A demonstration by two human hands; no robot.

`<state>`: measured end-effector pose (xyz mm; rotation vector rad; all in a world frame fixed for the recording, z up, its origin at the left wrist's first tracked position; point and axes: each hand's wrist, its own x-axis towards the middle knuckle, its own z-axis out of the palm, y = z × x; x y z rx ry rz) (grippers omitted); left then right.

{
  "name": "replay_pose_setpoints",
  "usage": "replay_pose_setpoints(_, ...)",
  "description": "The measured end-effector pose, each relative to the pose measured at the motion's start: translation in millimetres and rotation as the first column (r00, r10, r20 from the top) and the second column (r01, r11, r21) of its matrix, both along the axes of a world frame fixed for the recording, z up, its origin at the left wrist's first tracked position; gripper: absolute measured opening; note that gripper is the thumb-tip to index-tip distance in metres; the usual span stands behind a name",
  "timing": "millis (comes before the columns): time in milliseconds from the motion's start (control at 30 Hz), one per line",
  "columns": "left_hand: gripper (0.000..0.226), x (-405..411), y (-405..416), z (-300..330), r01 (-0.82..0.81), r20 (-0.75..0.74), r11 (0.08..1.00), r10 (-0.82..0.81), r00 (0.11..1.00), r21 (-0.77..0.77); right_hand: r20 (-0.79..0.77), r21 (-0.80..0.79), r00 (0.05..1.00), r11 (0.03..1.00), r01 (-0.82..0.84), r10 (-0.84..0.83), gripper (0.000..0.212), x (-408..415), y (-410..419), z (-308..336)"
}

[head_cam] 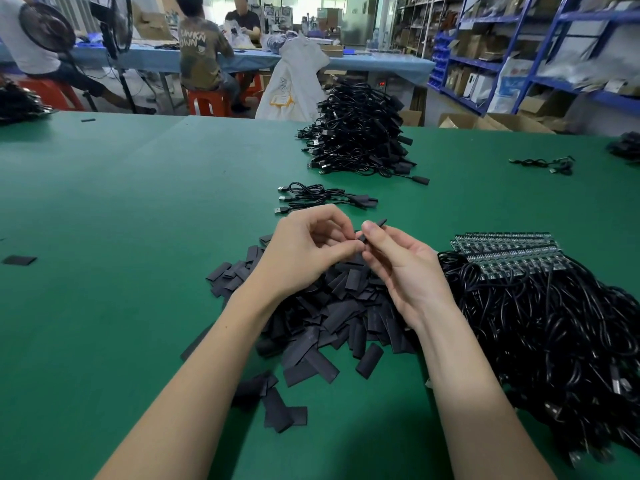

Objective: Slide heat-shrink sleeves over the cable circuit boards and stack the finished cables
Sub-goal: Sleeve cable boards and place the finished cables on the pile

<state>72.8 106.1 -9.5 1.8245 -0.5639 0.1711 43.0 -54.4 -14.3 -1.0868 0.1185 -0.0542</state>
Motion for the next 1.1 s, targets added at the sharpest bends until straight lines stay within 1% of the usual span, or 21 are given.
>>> replay_pose_setpoints(133,0.014,-0.5,-2.5,-0.1,0.006,-0.057,1.000,-0.007,0.998,-0.025,0.038,-0.006,0.999,1.000,0.018,-0.018,0.013,-0.1,-1.1,0.4)
replay_pose_setpoints(233,0.014,-0.4,-1.3,0.0,0.007,-0.088,0.998,-0.012,0.996,-0.057,0.113,-0.041,0.993,0.998,0.044,-0.039,0.022,0.3,-1.7,1.5)
replay_pose_setpoints(300,0.014,-0.3,-0.5,0.3,0.008,-0.105,0.997,-0.017,0.994,-0.079,0.150,-0.059,0.987,0.996,0.073,-0.064,0.024,0.0,-0.1,1.9)
replay_pose_setpoints(367,0.015,-0.1,-0.5,0.6,0.007,-0.114,0.996,-0.018,0.993,-0.093,0.162,-0.045,0.983,0.995,0.093,-0.085,0.022,-0.3,1.9,1.6)
replay_pose_setpoints(700,0.013,0.4,-1.2,2.7,0.019,-0.114,0.997,-0.027,0.993,-0.077,0.122,0.067,0.982,0.989,0.134,-0.141,0.022,3.6,3.9,0.8)
replay_pose_setpoints(967,0.013,0.1,0.3,2.3,0.004,-0.106,0.998,-0.011,0.994,-0.058,0.096,0.089,0.983,0.985,0.145,-0.154,0.021,5.0,4.8,-2.2)
replay_pose_setpoints(1100,0.014,2.2,1.7,0.2,0.018,-0.144,1.000,-0.022,0.989,-0.024,0.084,0.093,0.983,0.983,0.157,-0.165,0.020,5.4,4.5,-2.3)
